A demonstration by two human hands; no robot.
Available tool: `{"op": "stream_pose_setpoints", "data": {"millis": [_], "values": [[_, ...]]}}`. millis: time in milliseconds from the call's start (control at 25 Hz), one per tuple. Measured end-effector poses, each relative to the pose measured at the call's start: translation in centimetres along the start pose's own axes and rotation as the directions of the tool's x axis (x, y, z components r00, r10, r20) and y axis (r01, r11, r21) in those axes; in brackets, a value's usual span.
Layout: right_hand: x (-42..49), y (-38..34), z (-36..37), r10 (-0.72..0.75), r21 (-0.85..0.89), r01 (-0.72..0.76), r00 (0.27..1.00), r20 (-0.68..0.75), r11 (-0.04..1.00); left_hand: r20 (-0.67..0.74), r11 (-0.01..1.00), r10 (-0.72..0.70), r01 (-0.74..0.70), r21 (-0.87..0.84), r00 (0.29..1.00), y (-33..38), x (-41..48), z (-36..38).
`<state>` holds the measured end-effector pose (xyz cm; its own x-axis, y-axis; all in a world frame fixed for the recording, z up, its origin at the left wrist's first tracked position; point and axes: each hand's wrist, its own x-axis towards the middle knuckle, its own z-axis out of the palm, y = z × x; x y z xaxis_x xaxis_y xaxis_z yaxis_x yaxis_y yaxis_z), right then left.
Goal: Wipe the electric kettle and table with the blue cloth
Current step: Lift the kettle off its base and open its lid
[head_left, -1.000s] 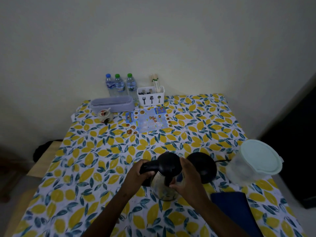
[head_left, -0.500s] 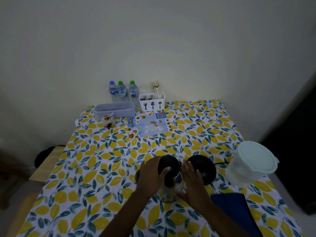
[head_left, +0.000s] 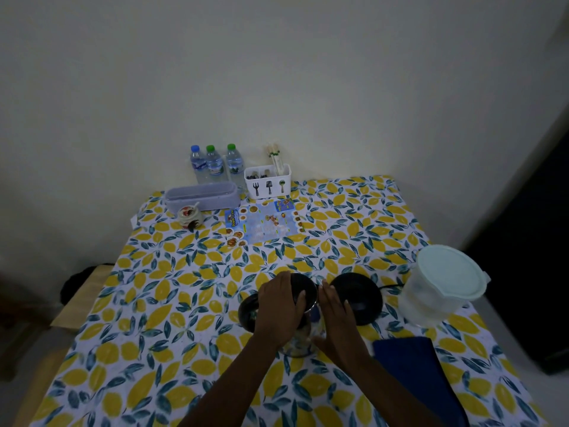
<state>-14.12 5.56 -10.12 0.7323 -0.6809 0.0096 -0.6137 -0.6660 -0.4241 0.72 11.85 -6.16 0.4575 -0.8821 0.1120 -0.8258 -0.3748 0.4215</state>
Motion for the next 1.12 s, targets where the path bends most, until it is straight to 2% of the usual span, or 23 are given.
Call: {"op": "stream_pose_setpoints", "data": {"millis": [80,120,200,360,440,560,680,800,960,1000,1040,1120], "values": [[0.1,0.5,0.4,-0.032,0.105,0.032,0.999,-0.009,0.994,0.009,1.0,-0.012,0.012,0.005,1.0,0.6,0.0,-0.1],[0.1,0.5,0.5,-0.02,0.053,0.02,1.0,0.007,0.998,0.005,1.0,-0.015,0.015,-0.023,1.0,0.8,-0.1,-0.2],[0.1,0.8,1.1,-0.009,-0.074,0.011,1.0,0.021,0.997,-0.002,0.985,-0.029,0.029,-0.167,1.0,0.8,-0.3,-0.7],[0.2,0.8,1.2,0.009,-0.067,-0.009,1.0,0.006,0.998,0.0,0.882,-0.102,0.09,-0.463,0.995,0.3,-1.0,-1.8],[0.1,0.8,1.1,0.007,-0.075,-0.006,1.0,0.007,0.997,-0.021,0.806,-0.178,0.133,-0.576,0.984,0.1,-1.7,-2.3],[-0.1,0.8,1.1,-0.001,-0.041,0.001,1.0,-0.007,0.999,-0.055,0.622,-0.305,0.155,-0.768,0.951,-0.7,-2.7,-3.1],[-0.1,0.8,1.2,-0.009,-0.01,0.008,1.0,-0.023,1.0,0.034,0.474,-0.394,0.234,-0.849,0.918,-2.4,-3.7,-3.9],[0.0,0.7,1.4,0.002,-0.015,-0.003,1.0,-0.026,1.0,0.061,0.399,-0.426,0.248,-0.883,0.903,-3.8,-4.7,-4.7],[0.0,0.4,1.3,0.014,0.019,-0.013,0.999,-0.041,1.0,0.032,0.31,-0.522,0.224,-0.924,0.852,-4.4,-5.9,-4.7],[0.0,0.3,1.3,0.016,0.025,-0.015,0.999,-0.043,1.0,0.019,0.306,-0.547,0.221,-0.926,0.837,-4.4,-6.2,-4.7],[0.0,0.2,1.2,0.019,0.026,-0.017,0.999,-0.048,1.0,-0.018,0.354,-0.569,0.226,-0.908,0.822,-4.4,-6.4,-4.8],[-0.2,-0.1,1.0,0.022,0.041,-0.02,0.998,-0.061,0.999,-0.181,0.565,-0.552,0.205,-0.8,0.814,-4.4,-6.6,-5.4]]}}
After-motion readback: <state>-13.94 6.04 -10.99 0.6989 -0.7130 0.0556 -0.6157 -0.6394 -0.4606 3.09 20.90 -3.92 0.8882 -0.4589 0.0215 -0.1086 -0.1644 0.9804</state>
